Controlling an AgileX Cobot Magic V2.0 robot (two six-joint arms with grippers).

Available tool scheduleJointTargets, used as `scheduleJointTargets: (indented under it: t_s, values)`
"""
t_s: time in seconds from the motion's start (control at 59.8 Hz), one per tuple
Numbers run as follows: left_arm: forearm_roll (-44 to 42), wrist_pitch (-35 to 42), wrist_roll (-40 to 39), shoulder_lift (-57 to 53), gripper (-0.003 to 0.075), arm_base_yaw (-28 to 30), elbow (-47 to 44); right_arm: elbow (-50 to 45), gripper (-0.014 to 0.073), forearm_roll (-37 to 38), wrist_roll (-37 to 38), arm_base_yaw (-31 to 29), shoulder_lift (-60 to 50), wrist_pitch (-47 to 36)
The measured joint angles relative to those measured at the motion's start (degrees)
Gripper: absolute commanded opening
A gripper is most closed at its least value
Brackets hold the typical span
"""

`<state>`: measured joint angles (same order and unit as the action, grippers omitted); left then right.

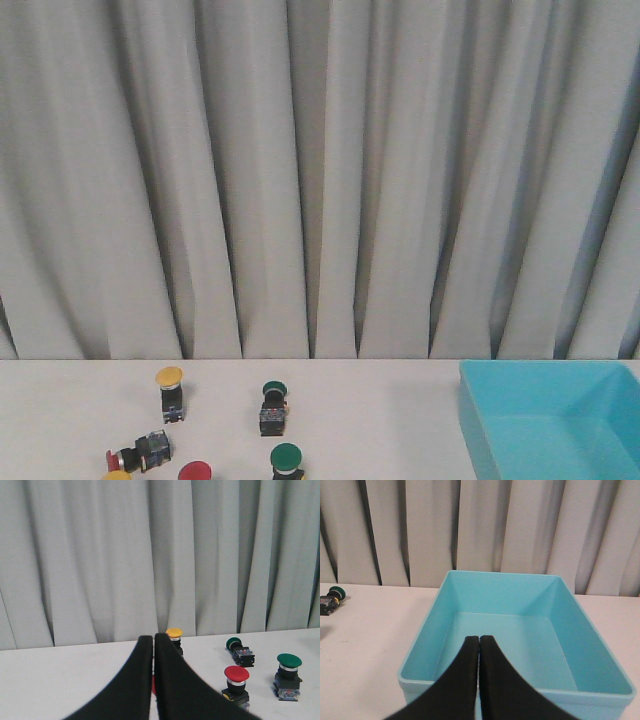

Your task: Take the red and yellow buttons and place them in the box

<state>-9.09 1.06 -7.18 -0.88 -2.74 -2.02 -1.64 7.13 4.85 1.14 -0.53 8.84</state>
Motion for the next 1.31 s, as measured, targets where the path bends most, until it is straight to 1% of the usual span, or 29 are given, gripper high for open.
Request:
scheduleJointTargets:
  t_s: [0.937, 1.004, 1.038, 1.088, 1.138, 1.188, 1.238, 1.272, 1.305]
  values:
    - [0.0, 0.23, -0.04, 0.0, -0.0006, 0.0, 0.0, -0.01, -0.0009, 0.24, 0.44, 0.0, 0.0, -0.83]
    - [0.0, 2.61, -0.22, 0.0, -0.0006, 0.0, 0.0, -0.13, -0.0009, -1.36, 3.1, 0.07, 0.0, -5.36]
    - [0.0, 5.02, -0.35, 0.0, -0.0006, 0.0, 0.0, -0.13, -0.0009, -2.94, 5.22, 0.12, 0.0, -9.31]
    - [0.0, 11.18, -0.26, 0.0, -0.0006, 0.0, 0.0, 0.26, -0.0009, -5.18, 8.34, 0.12, 0.0, -16.81]
    - [0.0, 18.89, 1.23, 0.0, -0.0006, 0.0, 0.49, 1.74, -0.0009, -6.03, 8.75, 0.12, 0.0, -22.94]
    - [0.0, 25.09, 4.08, 0.45, -0.0006, 0.0, 2.64, 4.93, -0.0009, -6.1, 6.0, 0.12, 0.11, -29.93]
    - [1.18, 30.51, 8.8, 3.29, -0.0006, 0.0, 7.98, 9.37, -0.0009, -6.1, 0.69, 0.12, 1.68, -36.1]
    - [3.02, 31.86, 11.6, 6.03, -0.0006, 0.0, 11.77, 12.45, -0.0009, -6.1, -2.47, 0.36, 4.09, -39.34]
    - [6.3, 32.18, 14.21, 10.2, -0.0006, 0.0, 16.86, 15.72, -0.0009, -6.04, -4.85, 0.73, 6.78, -40.86]
